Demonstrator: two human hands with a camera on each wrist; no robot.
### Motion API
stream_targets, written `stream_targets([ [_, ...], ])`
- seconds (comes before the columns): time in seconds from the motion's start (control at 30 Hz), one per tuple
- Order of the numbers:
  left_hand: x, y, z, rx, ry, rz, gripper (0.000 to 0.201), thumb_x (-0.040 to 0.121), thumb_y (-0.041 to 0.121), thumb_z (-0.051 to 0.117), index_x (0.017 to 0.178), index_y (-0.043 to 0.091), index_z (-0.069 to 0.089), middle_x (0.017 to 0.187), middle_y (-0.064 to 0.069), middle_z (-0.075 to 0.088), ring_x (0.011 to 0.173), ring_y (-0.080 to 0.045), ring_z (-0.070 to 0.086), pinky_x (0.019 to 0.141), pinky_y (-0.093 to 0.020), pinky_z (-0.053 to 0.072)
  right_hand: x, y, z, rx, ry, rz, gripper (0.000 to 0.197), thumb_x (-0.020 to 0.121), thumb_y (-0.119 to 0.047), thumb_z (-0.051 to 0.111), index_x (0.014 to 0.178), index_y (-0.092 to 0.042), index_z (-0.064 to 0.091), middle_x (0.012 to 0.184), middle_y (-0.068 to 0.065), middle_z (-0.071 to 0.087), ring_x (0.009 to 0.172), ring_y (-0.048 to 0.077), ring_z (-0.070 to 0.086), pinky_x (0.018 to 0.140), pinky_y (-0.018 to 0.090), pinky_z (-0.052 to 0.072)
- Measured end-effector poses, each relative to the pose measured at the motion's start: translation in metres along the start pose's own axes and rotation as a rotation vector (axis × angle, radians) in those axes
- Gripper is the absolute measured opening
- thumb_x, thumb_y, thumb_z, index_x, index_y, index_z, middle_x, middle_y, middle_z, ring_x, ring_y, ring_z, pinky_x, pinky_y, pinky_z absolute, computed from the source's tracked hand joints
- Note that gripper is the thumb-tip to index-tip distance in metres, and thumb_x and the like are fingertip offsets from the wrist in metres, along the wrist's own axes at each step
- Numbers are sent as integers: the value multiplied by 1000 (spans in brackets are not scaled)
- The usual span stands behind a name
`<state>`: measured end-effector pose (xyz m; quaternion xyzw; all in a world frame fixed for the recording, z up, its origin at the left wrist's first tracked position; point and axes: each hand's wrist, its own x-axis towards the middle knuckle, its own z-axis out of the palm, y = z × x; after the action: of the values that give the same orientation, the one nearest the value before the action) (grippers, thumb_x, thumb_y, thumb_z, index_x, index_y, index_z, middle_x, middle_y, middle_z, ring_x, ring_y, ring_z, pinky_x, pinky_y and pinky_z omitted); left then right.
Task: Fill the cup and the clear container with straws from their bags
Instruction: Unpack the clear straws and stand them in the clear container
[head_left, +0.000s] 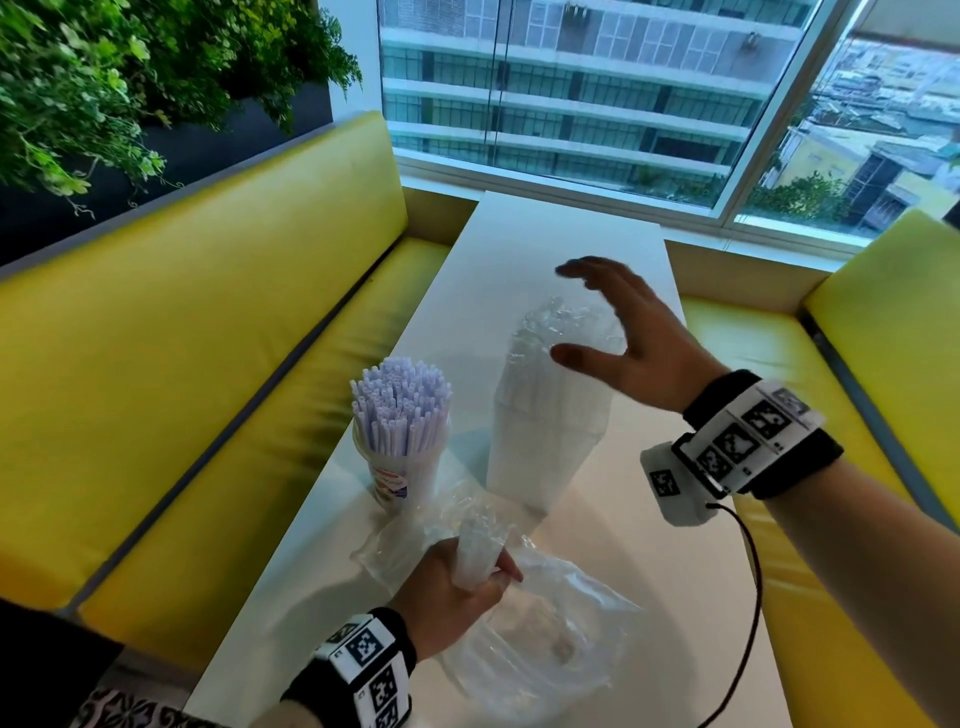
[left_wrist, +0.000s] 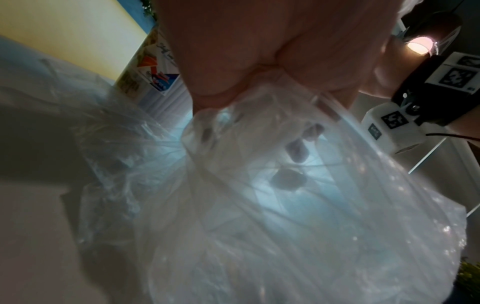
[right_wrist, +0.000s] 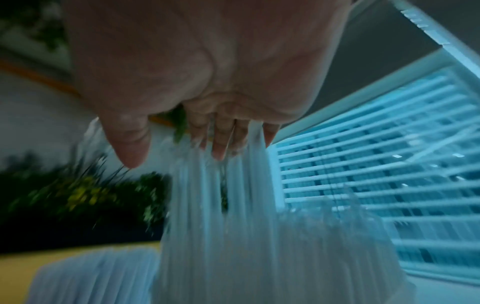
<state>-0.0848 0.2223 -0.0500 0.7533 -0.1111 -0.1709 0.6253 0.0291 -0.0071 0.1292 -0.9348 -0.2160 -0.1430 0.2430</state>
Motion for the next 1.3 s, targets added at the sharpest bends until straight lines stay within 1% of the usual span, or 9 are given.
stream_targets([
  [0.17,0,0,-1,-10,-14,0,8,76,21,65,76,22,73,87,-11,73,77,-31,64,72,-25,48,-4,-6,39,-306,-130,-235,51,95,-49,50,139,-24,51,143,-2,55,134,21,49,109,43,39],
  [0.27,-1,0,-1,-33,-28,-3,9,80,13,67,77,18,74,80,-7,72,64,-14,58,64,-21,46,-7,9,40,-240,3,-197,35,97,-34,56,128,-19,62,127,2,67,117,24,62,100,39,49],
  [0.4,-1,-2,0,-55,-25,-17,15,83,2,67,76,13,74,72,6,69,59,-4,54,60,-17,44,-19,30,37,-168,117,-101,34,96,-24,63,130,-21,63,130,1,66,119,22,63,98,41,52],
  [0.7,-1,-2,0,-69,-14,-7,19,81,10,67,71,25,73,89,-16,72,71,-14,60,66,-23,47,-57,30,79,-427,-13,-158,58,103,-44,32,148,-8,41,155,5,40,147,21,30,120,34,26],
  [0.8,-1,-2,1,-51,-7,-1,18,82,9,68,72,23,73,89,-17,72,70,-13,61,66,-23,49,-47,21,72,-366,-73,-100,66,102,-54,24,148,-11,43,154,3,41,147,19,29,119,40,29],
  [0.97,-1,-3,1,-24,-8,9,14,83,8,68,76,19,74,87,-14,72,71,-13,63,69,-24,50,-21,1,59,-377,-47,-105,61,98,-55,37,151,-26,35,159,-4,33,149,20,25,117,40,24],
  [1.07,-1,-3,2,-10,2,12,7,79,17,67,77,20,74,87,-15,72,74,-29,65,71,-25,49,-16,2,75,-426,-151,-157,52,99,-52,41,146,-33,41,156,-8,39,147,20,30,114,42,28],
  [1.2,-2,-3,2,-10,0,4,7,77,21,66,77,21,73,87,-19,72,82,-37,64,71,-24,47,-7,11,73,-338,23,-71,28,91,-41,65,117,-31,68,128,-10,66,124,21,57,97,39,39],
  [1.3,-2,-1,3,-22,-7,-5,9,79,17,66,76,23,73,87,-20,72,73,-28,64,70,-26,48,-8,17,74,-323,108,-28,21,80,-38,77,99,-28,74,106,-7,72,101,26,62,85,36,36],
])
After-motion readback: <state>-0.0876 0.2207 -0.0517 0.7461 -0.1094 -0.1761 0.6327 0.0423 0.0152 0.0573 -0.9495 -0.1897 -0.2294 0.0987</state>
